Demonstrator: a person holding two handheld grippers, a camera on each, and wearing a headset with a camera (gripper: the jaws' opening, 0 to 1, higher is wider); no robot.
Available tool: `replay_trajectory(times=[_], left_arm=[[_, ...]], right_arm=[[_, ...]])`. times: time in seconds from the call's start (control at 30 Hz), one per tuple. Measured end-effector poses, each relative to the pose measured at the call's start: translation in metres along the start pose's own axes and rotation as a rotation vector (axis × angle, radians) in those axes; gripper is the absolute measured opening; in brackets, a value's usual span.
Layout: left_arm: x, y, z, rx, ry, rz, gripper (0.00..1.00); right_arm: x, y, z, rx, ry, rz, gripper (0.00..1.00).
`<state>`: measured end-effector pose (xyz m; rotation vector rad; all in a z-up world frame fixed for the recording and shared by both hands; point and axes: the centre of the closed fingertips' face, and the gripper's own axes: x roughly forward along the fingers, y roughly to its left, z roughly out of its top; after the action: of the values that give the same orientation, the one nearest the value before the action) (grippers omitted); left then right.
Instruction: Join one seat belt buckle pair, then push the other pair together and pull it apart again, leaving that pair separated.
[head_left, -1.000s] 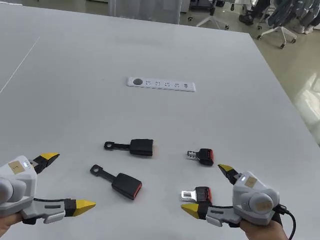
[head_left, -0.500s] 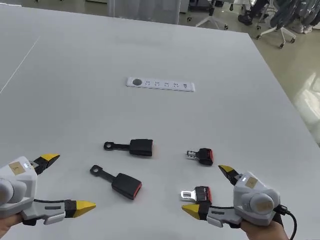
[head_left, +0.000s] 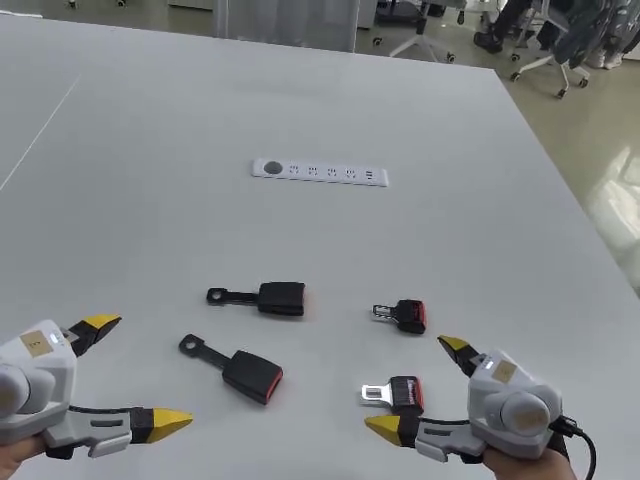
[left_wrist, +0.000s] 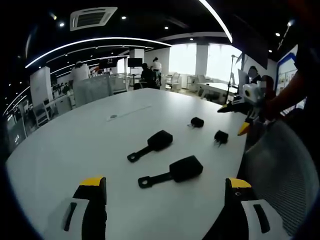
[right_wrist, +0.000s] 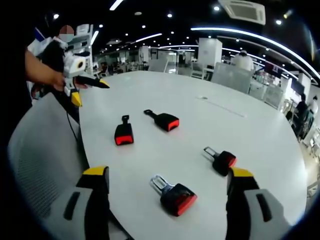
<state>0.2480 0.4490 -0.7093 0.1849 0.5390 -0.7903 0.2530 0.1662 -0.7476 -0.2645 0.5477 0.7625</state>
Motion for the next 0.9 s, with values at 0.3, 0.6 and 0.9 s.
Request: replay_trajectory(times=[0.3, 0.6, 0.9], left_arm=[[0.001, 0.0012, 0.0012, -0.003, -0.006, 0.003, 1.0], [0.0007, 0.0008, -0.0013, -0.006, -0.003, 0.002, 1.0], [0.0005, 0.0012, -0.0028, -0.008, -0.001, 0.002, 1.0]], right_arm=[[-0.0005, -0.0011, -0.0001, -0.004, 0.0, -0.006, 0.99], [-0.0002, -0.0003, -0.0033, 0.005, 0.004, -0.005, 0.99], [-0.0009, 0.0002, -0.0037, 0.008, 0.007, -0.004, 0.99]])
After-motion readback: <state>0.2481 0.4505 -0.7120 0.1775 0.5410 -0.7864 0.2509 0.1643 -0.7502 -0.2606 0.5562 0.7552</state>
